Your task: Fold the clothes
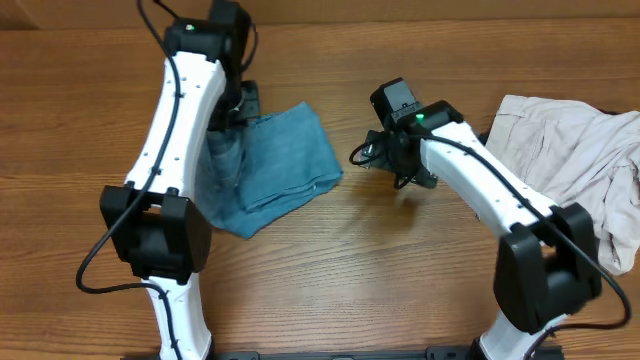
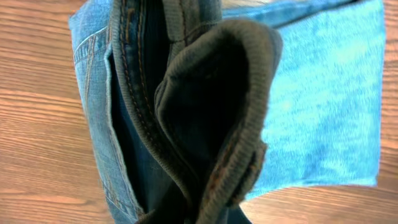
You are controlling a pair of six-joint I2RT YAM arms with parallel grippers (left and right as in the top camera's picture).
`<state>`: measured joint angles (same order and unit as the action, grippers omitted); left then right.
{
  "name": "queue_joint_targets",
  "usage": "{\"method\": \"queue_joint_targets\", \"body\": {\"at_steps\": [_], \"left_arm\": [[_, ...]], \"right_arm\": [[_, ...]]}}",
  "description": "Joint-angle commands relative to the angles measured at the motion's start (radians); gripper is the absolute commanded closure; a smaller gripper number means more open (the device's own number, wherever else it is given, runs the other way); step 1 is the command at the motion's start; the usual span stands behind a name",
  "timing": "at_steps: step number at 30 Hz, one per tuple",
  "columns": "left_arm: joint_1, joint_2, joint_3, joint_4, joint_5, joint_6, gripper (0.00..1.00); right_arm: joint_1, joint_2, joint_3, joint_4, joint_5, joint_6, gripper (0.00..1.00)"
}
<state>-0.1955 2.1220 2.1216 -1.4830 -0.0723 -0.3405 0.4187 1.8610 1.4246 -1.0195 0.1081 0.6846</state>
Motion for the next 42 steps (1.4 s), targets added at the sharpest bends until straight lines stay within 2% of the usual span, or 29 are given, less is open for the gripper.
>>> {"method": "queue_joint_targets", "body": {"at_steps": [1, 5, 8, 13, 15, 19, 21, 23, 24, 25, 27, 29, 31, 37, 40, 41, 42], "left_arm": [[-0.040, -0.007, 0.034, -0.009, 0.070, -0.046, 0.96], [-0.050, -0.007, 0.034, 0.003, 0.121, -0.073, 0.96], [-0.056, -0.007, 0.034, 0.050, 0.145, -0.185, 0.96], [-0.058, -0.007, 0.034, 0.129, 0.233, -0.262, 0.96], [-0.064, -0.007, 0.034, 0.158, 0.250, -0.289, 0.89], [-0.079, -0.007, 0.034, 0.164, 0.251, -0.296, 0.90], [-0.087, -0.007, 0.034, 0.177, 0.251, -0.296, 0.77], [-0.100, -0.007, 0.034, 0.193, 0.257, -0.296, 0.83], [-0.105, -0.007, 0.034, 0.202, 0.257, -0.296, 0.82], [-0.107, -0.007, 0.034, 0.207, 0.257, -0.296, 0.75], [-0.116, -0.007, 0.034, 0.209, 0.257, -0.298, 0.84], [-0.120, -0.007, 0.034, 0.215, 0.257, -0.304, 0.80], [-0.121, -0.007, 0.034, 0.217, 0.257, -0.326, 0.86], [-0.140, -0.007, 0.034, 0.260, 0.283, -0.335, 0.85], [-0.156, -0.007, 0.034, 0.281, 0.283, -0.337, 0.81], [-0.161, -0.007, 0.034, 0.283, 0.283, -0.336, 0.61], [-0.162, -0.007, 0.034, 0.283, 0.283, -0.336, 0.54]], "right_arm": [[-0.003, 0.014, -0.005, 0.022, 0.023, 0.053, 0.00], [-0.003, 0.014, -0.005, 0.057, 0.022, 0.053, 0.00], [-0.003, 0.014, -0.005, 0.079, 0.023, 0.072, 0.00], [-0.003, 0.014, -0.005, 0.131, 0.022, 0.103, 0.00], [-0.003, 0.014, -0.005, 0.129, 0.023, 0.102, 0.00], [-0.003, 0.014, -0.005, 0.129, 0.023, 0.106, 0.01], [-0.003, 0.014, -0.005, 0.124, 0.023, 0.106, 0.01], [-0.003, 0.014, -0.005, 0.121, 0.023, 0.106, 0.01], [-0.003, 0.014, -0.005, 0.121, 0.023, 0.106, 0.01], [-0.003, 0.014, -0.005, 0.121, 0.023, 0.106, 0.01], [-0.003, 0.014, -0.005, 0.122, 0.023, 0.106, 0.01], [-0.003, 0.014, -0.005, 0.122, 0.023, 0.106, 0.01], [-0.003, 0.014, -0.005, 0.121, 0.023, 0.106, 0.01], [-0.003, 0.014, -0.005, 0.121, 0.023, 0.106, 0.01], [-0.003, 0.014, -0.005, 0.120, 0.023, 0.105, 0.01], [-0.003, 0.014, -0.005, 0.117, 0.023, 0.105, 0.01], [-0.003, 0.014, -0.005, 0.117, 0.023, 0.105, 0.01]]}}
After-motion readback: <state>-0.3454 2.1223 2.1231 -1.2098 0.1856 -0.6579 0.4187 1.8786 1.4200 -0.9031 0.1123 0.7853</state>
